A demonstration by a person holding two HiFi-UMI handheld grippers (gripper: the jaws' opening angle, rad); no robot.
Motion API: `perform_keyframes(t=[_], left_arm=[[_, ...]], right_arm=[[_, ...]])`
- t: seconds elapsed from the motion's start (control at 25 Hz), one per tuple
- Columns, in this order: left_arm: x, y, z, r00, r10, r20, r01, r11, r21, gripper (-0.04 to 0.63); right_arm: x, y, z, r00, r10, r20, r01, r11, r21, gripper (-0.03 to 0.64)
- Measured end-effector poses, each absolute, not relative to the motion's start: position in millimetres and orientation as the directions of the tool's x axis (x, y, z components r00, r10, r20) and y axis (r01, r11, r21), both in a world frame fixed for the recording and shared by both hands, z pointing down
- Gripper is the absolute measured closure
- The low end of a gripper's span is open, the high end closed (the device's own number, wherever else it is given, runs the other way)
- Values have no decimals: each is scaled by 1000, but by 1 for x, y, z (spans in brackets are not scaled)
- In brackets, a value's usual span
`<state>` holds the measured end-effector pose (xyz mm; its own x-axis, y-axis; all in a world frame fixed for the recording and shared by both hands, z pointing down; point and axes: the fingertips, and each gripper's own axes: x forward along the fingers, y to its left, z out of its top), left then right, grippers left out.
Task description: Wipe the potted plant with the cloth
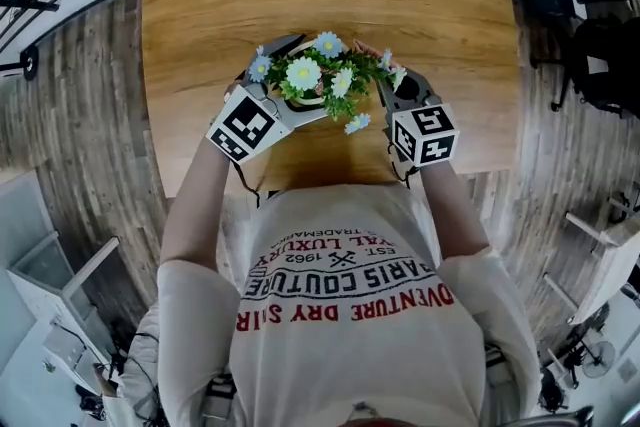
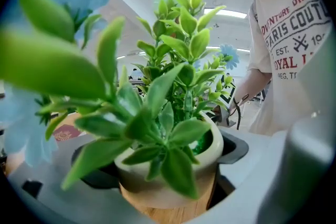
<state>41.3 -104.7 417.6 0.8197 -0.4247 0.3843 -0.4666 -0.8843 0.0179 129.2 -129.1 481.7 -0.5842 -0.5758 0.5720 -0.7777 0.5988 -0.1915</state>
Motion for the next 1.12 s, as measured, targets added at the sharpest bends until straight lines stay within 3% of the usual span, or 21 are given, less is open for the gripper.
perform_keyframes(t=[0.2, 0.56, 1.12], left_arm=[[31, -102, 399, 833, -396, 387, -442, -897, 33, 72], [19, -97, 368, 861, -358, 361, -408, -910, 72, 72], [8, -110, 343, 866, -354, 354, -404, -912, 74, 72]], right_arm=[[93, -114, 464, -632, -568, 528, -734, 657, -172, 581], [40, -92, 426, -732, -533, 426, -583, 812, 15, 581], [14, -96, 404, -785, -532, 318, -581, 810, -82, 581]])
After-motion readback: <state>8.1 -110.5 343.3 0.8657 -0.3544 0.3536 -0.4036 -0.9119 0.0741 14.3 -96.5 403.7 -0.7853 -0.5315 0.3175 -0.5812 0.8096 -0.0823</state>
